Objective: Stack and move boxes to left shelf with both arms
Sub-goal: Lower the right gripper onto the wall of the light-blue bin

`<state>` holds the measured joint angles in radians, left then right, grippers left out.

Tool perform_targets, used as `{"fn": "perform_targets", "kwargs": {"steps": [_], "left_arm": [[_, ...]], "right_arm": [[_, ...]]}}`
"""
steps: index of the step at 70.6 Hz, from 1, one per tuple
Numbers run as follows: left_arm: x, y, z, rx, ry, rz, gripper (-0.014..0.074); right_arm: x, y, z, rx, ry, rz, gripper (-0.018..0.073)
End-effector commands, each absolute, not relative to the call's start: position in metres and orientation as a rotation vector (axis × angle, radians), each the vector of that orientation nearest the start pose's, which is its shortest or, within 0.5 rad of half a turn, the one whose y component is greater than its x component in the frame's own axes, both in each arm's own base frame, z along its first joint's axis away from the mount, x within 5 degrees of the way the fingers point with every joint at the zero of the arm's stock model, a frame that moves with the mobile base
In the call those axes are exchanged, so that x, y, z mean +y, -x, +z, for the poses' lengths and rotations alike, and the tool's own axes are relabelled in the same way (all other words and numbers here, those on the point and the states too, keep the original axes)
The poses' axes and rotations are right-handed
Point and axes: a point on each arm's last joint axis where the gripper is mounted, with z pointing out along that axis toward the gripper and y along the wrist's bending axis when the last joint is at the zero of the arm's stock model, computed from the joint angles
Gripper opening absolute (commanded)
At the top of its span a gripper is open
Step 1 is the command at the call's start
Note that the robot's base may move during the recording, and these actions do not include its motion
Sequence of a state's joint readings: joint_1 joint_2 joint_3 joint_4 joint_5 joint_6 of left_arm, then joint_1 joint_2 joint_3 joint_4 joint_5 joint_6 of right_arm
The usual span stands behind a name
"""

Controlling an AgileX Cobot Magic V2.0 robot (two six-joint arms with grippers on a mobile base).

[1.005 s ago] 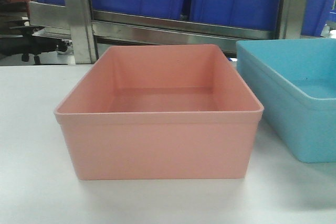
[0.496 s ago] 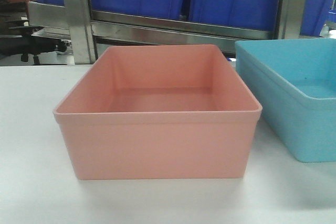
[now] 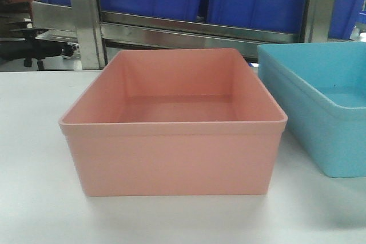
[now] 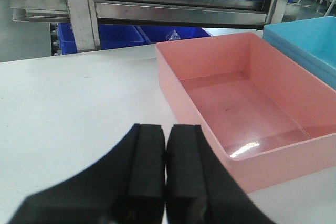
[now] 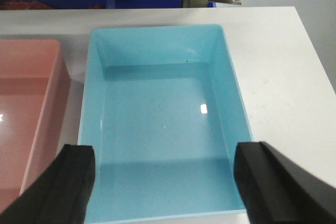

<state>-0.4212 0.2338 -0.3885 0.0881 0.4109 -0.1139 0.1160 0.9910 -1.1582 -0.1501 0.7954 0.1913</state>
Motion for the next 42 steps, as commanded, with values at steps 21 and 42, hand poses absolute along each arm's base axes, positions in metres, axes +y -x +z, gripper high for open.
{"fn": "perform_targets", "kwargs": {"steps": [21, 42], "left_arm": [[-0.024, -0.058, 0.309, 1.611, -0.3, -0.332, -0.0006], [-0.024, -0.058, 0.309, 1.606, -0.301, -0.332, -0.0006]], "right_arm": [[-0.052, -0.233, 0.425, 2.255, -0.117, -0.257, 0.0545], [-0.101, -0.297, 0.35, 2.466, 0.033, 0.027, 0.0519]]}}
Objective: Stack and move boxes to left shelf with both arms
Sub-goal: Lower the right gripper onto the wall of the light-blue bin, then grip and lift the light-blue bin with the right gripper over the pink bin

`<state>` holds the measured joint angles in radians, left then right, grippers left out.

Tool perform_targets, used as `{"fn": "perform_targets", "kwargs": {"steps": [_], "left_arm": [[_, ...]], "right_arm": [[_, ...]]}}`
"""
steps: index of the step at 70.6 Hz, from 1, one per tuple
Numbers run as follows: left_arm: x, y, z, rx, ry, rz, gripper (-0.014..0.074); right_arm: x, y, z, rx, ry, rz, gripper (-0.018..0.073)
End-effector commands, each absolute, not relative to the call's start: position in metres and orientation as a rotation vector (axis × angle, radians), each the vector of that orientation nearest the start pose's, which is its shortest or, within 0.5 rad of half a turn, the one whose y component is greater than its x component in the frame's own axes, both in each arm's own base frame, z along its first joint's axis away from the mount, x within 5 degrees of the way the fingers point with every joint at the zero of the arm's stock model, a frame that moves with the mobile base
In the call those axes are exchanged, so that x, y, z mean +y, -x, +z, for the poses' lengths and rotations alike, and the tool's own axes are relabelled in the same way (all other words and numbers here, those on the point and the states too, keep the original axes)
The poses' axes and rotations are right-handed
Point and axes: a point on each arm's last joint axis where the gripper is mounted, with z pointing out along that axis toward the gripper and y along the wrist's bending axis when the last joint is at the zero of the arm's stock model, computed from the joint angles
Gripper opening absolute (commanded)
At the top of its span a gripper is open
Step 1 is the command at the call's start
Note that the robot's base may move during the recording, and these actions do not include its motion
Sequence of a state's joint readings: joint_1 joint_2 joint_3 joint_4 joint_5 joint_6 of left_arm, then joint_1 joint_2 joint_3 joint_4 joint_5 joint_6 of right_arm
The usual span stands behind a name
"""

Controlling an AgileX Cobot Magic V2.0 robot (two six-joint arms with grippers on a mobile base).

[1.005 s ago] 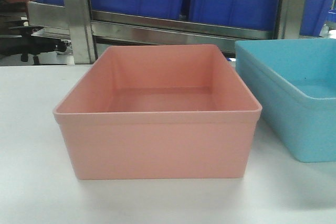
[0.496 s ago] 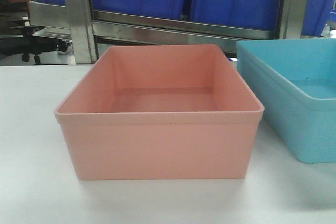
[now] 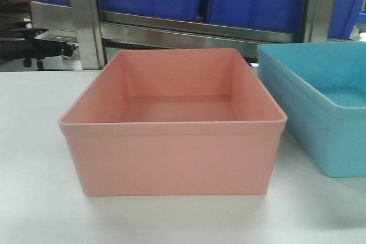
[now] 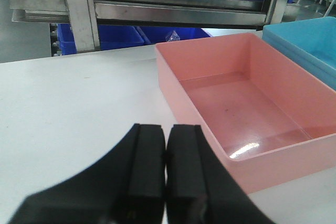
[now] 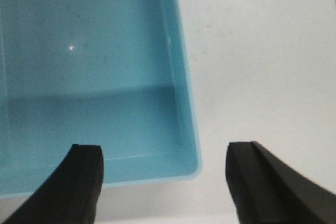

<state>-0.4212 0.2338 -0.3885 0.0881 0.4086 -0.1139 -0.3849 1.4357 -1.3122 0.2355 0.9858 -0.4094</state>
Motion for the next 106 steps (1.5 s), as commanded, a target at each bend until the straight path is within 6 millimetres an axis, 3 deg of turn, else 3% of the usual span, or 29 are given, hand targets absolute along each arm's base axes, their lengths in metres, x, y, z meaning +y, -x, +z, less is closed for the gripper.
{"fn": "perform_targets", "kwargs": {"steps": [1, 12, 25, 33, 57, 66, 75, 83, 93, 106], "left_arm": [[-0.024, -0.058, 0.309, 1.606, -0.301, -0.332, -0.0006], [-0.024, -0.058, 0.309, 1.606, -0.301, -0.332, -0.0006], [-0.024, -0.058, 0.309, 1.606, -0.301, -0.332, -0.0006], [-0.024, -0.058, 0.309, 1.606, -0.301, -0.332, -0.0006], [-0.024, -0.058, 0.309, 1.606, -0.301, -0.332, -0.0006], [-0.024, -0.058, 0.309, 1.608, -0.301, -0.331, -0.0006], [-0.024, -0.058, 0.308, 1.618, -0.302, -0.329, -0.0006], [-0.024, -0.058, 0.308, 1.621, -0.302, -0.329, -0.0006], [-0.024, -0.058, 0.308, 1.621, -0.302, -0.329, -0.0006], [-0.024, -0.058, 0.308, 1.621, -0.302, -0.329, -0.0006]], "right_arm": [[-0.102, -0.3, 0.347, 2.47, 0.047, 0.031, 0.0519], [-0.12, -0.339, 0.305, 2.515, 0.107, 0.03, 0.0519], [-0.136, -0.374, 0.294, 2.494, 0.097, 0.007, 0.0519], [-0.142, -0.386, 0.292, 2.48, 0.095, -0.004, 0.0519], [-0.149, -0.405, 0.248, 2.553, 0.092, 0.032, 0.0515], [-0.147, -0.408, 0.242, 2.559, 0.118, 0.03, 0.0401], [-0.146, -0.411, 0.234, 2.579, 0.153, 0.039, 0.0179], [-0.146, -0.411, 0.232, 2.582, 0.153, 0.039, 0.002], [-0.147, -0.412, 0.241, 2.56, 0.152, 0.026, 0.0036], [-0.144, -0.407, 0.278, 2.477, 0.082, 0.013, 0.0036]]}}
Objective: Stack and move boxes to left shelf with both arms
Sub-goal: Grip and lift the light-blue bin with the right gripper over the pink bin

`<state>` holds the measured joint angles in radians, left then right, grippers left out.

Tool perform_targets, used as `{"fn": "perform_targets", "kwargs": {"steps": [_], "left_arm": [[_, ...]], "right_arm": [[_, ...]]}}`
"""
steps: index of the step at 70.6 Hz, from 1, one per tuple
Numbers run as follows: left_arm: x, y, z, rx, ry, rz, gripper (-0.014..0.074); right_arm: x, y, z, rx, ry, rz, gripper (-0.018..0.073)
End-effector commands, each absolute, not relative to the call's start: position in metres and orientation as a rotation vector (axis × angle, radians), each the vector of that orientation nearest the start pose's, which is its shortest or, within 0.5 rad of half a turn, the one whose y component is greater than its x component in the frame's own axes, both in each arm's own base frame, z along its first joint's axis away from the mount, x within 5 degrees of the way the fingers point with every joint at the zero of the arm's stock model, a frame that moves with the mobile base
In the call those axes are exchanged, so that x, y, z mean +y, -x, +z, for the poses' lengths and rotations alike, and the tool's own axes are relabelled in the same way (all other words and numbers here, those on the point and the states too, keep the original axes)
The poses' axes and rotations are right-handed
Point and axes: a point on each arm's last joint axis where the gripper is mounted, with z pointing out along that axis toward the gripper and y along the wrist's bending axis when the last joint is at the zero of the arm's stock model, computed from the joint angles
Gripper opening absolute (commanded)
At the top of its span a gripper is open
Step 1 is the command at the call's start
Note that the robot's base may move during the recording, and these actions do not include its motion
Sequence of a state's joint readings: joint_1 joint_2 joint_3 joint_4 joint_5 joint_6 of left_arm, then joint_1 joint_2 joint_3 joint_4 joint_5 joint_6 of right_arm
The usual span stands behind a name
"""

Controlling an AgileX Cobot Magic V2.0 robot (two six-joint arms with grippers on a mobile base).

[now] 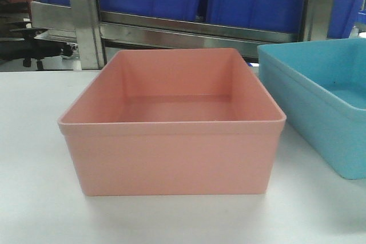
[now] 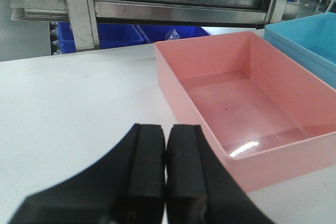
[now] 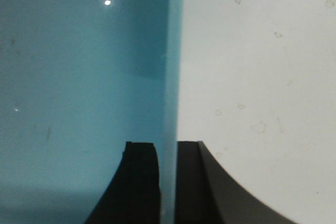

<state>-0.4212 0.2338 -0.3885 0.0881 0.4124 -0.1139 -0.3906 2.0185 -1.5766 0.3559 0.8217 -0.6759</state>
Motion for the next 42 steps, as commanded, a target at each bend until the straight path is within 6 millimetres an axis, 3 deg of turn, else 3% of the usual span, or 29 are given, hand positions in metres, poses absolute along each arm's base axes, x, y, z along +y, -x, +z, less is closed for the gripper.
{"fn": "perform_targets", "kwargs": {"steps": [1, 20, 35, 42], "left_arm": [[-0.024, -0.058, 0.308, 1.621, -0.302, -0.329, -0.0006], [-0.024, -0.058, 0.308, 1.621, -0.302, -0.329, -0.0006], [-0.024, -0.058, 0.308, 1.621, -0.302, -0.329, -0.0006], [-0.024, -0.058, 0.308, 1.621, -0.302, -0.329, -0.0006]], "right_arm": [[-0.144, -0.406, 0.281, 2.469, 0.068, 0.013, 0.0036], [-0.124, -0.365, 0.365, 2.308, -0.085, 0.043, 0.0036], [-0.091, -0.317, 0.426, 2.196, -0.189, 0.166, 0.0036], [-0.073, -0.302, 0.445, 2.15, -0.222, 0.218, 0.0036]]}}
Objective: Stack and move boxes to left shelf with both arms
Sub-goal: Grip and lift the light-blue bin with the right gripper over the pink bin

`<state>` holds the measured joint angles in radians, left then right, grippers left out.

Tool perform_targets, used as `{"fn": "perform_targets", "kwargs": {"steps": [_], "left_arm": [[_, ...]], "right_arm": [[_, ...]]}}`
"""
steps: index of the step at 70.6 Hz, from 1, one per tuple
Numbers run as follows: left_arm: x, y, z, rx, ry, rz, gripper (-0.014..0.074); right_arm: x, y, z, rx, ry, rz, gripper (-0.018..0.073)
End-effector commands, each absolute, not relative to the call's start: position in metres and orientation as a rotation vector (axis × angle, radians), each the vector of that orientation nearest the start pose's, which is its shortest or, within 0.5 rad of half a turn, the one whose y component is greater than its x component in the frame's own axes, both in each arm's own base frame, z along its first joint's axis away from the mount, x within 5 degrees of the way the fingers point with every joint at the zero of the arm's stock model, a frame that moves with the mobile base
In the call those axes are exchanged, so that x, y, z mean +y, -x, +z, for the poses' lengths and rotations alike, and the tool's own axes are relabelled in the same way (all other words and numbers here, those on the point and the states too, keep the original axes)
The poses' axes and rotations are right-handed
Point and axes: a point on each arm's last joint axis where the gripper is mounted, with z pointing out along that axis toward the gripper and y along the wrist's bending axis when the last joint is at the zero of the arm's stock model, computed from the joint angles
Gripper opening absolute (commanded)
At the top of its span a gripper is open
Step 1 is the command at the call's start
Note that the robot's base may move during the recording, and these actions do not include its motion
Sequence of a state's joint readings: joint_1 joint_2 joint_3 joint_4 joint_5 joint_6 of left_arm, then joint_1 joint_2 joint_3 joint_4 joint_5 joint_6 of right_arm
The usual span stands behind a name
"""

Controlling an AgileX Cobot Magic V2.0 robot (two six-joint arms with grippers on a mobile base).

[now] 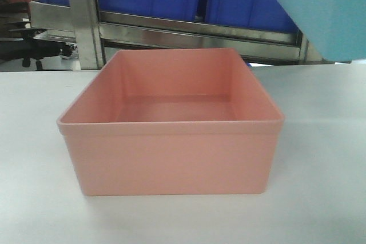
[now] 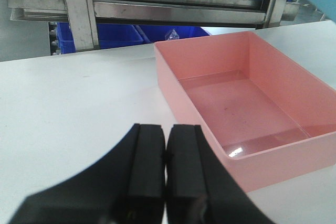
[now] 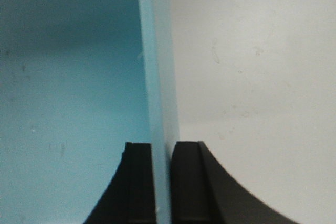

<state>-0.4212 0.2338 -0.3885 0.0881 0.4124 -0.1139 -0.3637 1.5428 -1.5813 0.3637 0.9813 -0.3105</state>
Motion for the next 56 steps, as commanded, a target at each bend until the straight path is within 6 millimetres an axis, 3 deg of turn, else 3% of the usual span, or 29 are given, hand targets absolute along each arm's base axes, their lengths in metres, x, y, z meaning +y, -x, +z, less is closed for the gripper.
{"fn": "perform_targets", "kwargs": {"steps": [1, 9, 22, 41, 56], "left_arm": [[-0.024, -0.058, 0.308, 1.621, -0.302, -0.329, -0.0006], [-0.024, -0.058, 0.308, 1.621, -0.302, -0.329, -0.0006], [-0.024, -0.058, 0.308, 1.621, -0.302, -0.329, -0.0006], [-0.024, -0.058, 0.308, 1.621, -0.302, -0.329, -0.0006], [-0.024, -0.058, 0.308, 1.621, -0.302, -0.329, -0.0006]], "right_arm": [[-0.07, -0.299, 0.448, 2.142, -0.234, 0.234, 0.0036], [-0.046, -0.288, 0.459, 2.121, -0.318, 0.36, 0.0036], [-0.008, -0.285, 0.456, 2.21, -0.364, 0.492, 0.0036], [0.052, -0.283, 0.448, 2.296, -0.344, 0.435, 0.0036], [0.101, -0.296, 0.432, 2.316, -0.308, 0.485, 0.0036]]}}
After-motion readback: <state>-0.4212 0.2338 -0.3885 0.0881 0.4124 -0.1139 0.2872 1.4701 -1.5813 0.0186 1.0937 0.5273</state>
